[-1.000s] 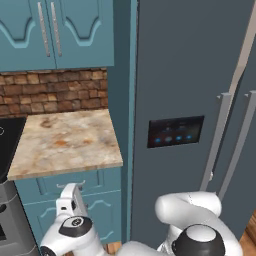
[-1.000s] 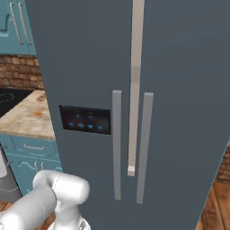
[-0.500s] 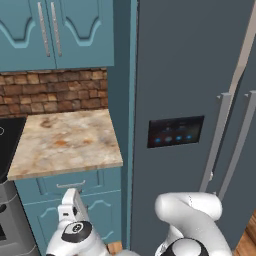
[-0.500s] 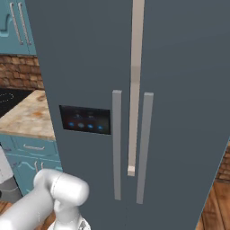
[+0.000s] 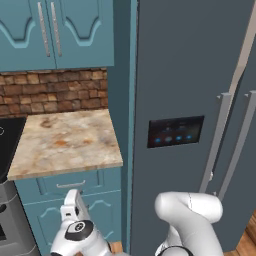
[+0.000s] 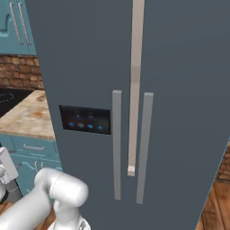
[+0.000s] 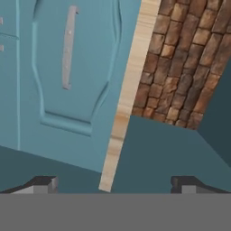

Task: Take the pizza cutter from the drawer on the left and place it on the dining counter for cutting.

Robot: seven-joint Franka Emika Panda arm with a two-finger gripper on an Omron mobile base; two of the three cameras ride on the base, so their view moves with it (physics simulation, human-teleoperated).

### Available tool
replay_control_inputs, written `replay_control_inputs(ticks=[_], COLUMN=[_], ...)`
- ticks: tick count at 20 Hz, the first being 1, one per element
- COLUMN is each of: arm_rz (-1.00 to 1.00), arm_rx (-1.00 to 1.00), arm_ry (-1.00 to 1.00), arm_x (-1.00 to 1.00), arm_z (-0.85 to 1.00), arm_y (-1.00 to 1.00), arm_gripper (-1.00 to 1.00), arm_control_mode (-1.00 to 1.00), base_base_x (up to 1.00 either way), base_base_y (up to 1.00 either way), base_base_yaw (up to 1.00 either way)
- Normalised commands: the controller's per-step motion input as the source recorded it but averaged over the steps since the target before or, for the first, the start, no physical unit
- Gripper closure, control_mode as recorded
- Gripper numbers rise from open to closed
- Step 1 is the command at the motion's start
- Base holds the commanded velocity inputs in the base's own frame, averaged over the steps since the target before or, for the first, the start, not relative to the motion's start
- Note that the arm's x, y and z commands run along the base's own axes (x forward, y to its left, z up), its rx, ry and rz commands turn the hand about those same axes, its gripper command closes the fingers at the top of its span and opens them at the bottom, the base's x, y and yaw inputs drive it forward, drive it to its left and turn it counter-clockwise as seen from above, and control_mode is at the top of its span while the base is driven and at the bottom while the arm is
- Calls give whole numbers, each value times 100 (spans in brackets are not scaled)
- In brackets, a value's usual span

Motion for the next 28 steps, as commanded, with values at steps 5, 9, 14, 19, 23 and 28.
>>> replay_control_inputs(ticks=[5, 9, 14, 19, 23, 28], arm_rz=[0, 0, 0, 0, 0, 1], arm_rx=[0, 0, 0, 0, 0, 0], arm_ry=[0, 0, 0, 0, 0, -3], arm_x=[27, 27, 23, 19, 24, 28], arm_z=[-26, -25, -26, -26, -19, -24], arm_y=[0, 1, 16, 18, 9, 9], arm_gripper=[-100, -100, -100, -100, -100, -100], arm_control_mode=[-100, -100, -100, -100, -100, -100], base_base_x=[0, 0, 0, 0, 0, 0], base_base_y=[0, 0, 0, 0, 0, 0], base_base_yaw=[0, 0, 0, 0, 0, 0])
